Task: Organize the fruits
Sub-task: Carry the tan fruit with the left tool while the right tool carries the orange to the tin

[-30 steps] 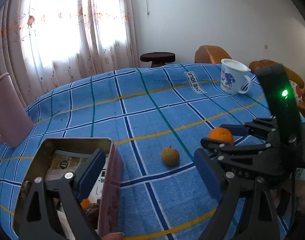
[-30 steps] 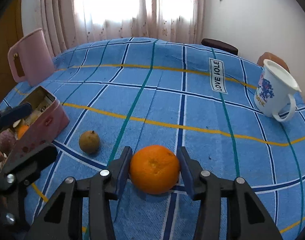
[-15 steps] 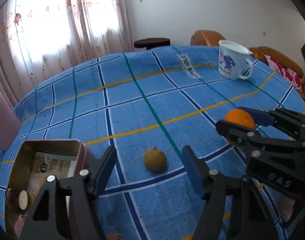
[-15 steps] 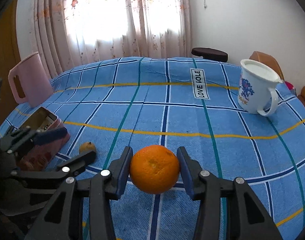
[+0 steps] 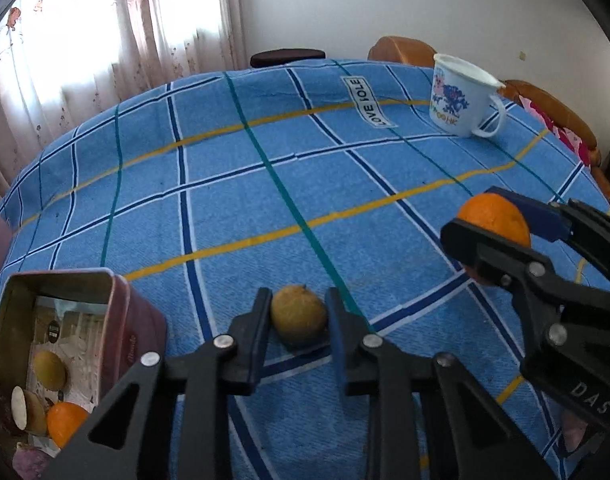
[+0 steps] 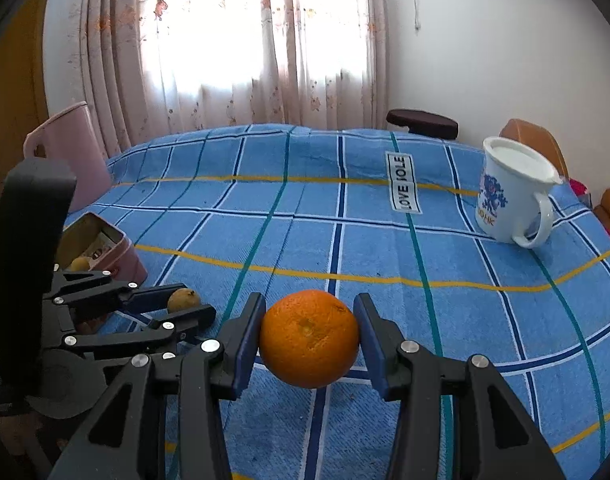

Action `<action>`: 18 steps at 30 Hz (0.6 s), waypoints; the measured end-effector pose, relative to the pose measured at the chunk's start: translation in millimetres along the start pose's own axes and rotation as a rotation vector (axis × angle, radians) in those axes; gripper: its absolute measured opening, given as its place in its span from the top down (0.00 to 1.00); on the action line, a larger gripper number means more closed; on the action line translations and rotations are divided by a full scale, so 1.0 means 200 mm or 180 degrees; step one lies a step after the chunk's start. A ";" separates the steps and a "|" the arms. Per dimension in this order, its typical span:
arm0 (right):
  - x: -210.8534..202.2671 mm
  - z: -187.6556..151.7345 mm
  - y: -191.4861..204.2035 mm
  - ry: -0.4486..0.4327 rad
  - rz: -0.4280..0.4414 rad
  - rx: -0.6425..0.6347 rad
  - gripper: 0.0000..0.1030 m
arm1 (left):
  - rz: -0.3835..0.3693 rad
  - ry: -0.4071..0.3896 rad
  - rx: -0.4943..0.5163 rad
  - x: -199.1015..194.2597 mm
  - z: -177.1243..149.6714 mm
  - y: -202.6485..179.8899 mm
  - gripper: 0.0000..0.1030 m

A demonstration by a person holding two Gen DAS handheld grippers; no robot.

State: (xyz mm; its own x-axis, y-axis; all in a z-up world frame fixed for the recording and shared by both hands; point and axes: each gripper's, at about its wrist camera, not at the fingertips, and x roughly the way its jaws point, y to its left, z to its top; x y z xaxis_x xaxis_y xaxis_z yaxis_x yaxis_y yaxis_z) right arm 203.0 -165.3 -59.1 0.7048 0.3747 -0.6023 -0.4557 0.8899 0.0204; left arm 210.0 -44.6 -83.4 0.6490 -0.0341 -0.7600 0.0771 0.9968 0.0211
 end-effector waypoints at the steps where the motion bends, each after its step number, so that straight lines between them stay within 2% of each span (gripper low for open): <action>1: -0.01 0.00 0.01 -0.0037 -0.0010 -0.0018 0.54 | 0.0001 -0.0027 -0.0001 -0.01 0.00 0.00 0.72; 18: -0.14 -0.01 0.02 -0.0478 -0.0042 -0.0093 0.54 | 0.0148 -0.0591 0.0094 -0.18 -0.03 -0.05 0.72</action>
State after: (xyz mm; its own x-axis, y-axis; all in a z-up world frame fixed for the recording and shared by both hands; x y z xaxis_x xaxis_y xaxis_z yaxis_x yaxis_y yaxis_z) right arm 179.5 -172.2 -43.5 0.7832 0.3997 -0.4762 -0.4600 0.8879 -0.0113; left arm 180.3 -53.0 -59.9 0.7807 -0.0037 -0.6249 0.0643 0.9951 0.0745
